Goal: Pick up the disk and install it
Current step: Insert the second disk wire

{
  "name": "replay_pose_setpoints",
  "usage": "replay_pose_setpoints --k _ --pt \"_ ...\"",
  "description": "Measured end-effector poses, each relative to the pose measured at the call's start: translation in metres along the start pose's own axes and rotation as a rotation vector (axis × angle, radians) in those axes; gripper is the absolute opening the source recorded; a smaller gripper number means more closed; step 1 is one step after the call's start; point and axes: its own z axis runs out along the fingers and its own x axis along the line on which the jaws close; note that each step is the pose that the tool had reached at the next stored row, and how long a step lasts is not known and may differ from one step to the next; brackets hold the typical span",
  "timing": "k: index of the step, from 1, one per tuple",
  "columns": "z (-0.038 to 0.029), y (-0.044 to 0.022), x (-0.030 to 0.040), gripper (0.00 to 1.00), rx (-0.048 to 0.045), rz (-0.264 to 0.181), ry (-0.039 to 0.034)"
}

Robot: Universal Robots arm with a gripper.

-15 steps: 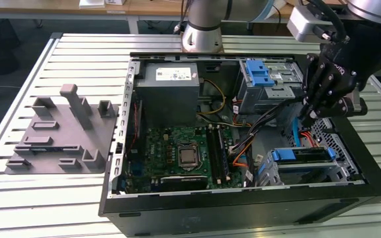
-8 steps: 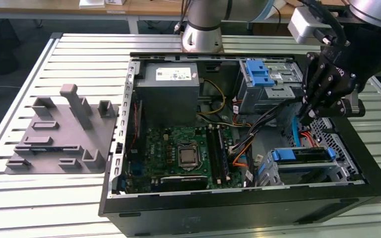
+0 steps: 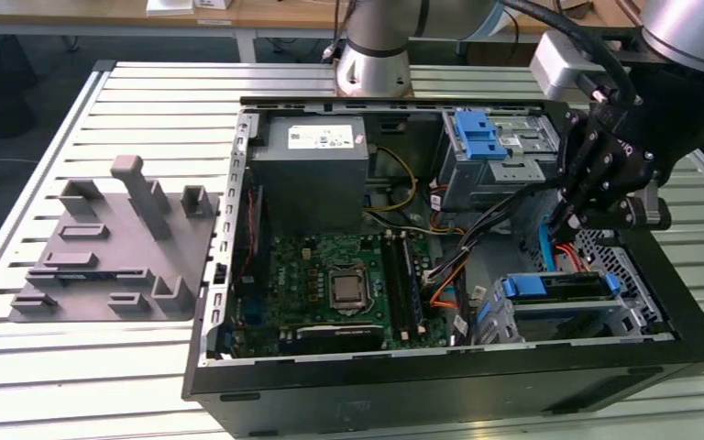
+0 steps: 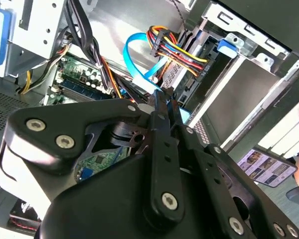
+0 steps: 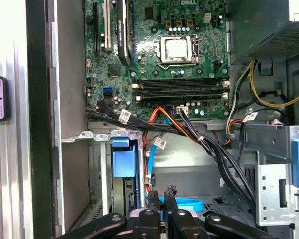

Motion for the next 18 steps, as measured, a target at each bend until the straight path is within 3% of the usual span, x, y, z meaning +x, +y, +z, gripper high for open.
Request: replay_pose_setpoints --k 5,8,9,10,11,13,18 --pt "0.0001 0.0000 0.0000 0.16 -0.0004 0.000 0.0003" --pt "0.0003 -0.0012 -0.0001 0.16 -0.0197 0.000 -0.0003" --pt "0.0005 -0.0016 0.0003 0.16 -0.0246 0.000 -0.0040" --pt "0.0010 -0.0018 0.0010 0.16 -0.0278 0.000 -0.0123" --pt "0.0015 -0.0019 0.0020 0.16 -0.0289 -0.001 -0.0206" --pt "0.0034 -0.0022 0.0058 0.16 -0.0295 -0.001 -0.0306" --pt "0.0093 -0.0031 0.0157 0.16 -0.0299 -0.001 -0.0356"
